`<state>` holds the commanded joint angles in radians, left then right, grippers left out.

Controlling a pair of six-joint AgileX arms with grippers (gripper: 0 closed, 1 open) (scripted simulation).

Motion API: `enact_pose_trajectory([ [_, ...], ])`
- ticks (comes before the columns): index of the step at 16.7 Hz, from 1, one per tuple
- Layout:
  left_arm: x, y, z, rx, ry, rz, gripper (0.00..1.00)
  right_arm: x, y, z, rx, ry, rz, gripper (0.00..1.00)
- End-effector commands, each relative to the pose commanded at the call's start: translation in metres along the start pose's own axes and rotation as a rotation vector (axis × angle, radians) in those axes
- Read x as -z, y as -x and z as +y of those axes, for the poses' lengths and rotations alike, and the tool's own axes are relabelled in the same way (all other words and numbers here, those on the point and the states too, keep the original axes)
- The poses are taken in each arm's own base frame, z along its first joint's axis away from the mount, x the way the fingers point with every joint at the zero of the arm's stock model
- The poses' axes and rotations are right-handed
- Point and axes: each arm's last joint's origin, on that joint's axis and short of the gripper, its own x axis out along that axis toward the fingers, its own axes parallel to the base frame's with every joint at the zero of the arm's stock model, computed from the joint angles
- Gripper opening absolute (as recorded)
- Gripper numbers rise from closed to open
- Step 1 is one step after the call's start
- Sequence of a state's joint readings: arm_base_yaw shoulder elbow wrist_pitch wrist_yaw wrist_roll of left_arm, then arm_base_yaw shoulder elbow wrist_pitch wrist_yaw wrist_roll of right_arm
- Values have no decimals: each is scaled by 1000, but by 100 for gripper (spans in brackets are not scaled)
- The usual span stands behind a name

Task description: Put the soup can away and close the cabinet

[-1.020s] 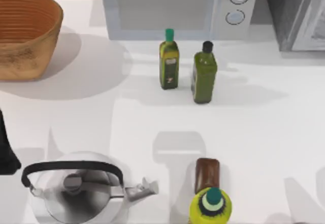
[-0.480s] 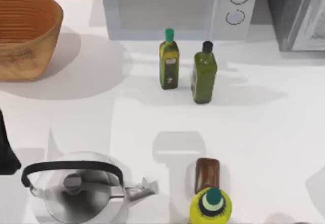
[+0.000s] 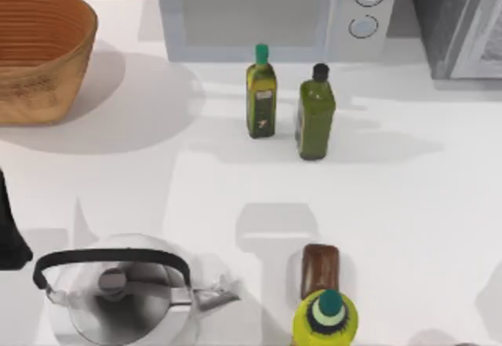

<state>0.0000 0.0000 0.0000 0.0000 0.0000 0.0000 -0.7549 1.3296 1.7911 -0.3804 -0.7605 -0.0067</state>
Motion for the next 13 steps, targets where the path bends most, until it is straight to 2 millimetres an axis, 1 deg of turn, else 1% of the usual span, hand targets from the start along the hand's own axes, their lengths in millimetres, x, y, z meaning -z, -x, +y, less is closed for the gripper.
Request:
enact_pose_trajectory([
  [3,0,0,0,0,0,0,100,-4,-31,46,1,-4,-15,100],
  [5,0,0,0,0,0,0,100,-5,-48,84,4,-20,-11,100],
  [7,0,0,0,0,0,0,100,-4,-58,125,6,-39,1,100],
  [10,0,0,0,0,0,0,100,-3,-57,184,8,-60,25,100],
  [12,0,0,0,0,0,0,100,-1,-50,214,9,-68,39,100],
  [13,0,0,0,0,0,0,100,-1,-46,225,9,-70,45,100],
])
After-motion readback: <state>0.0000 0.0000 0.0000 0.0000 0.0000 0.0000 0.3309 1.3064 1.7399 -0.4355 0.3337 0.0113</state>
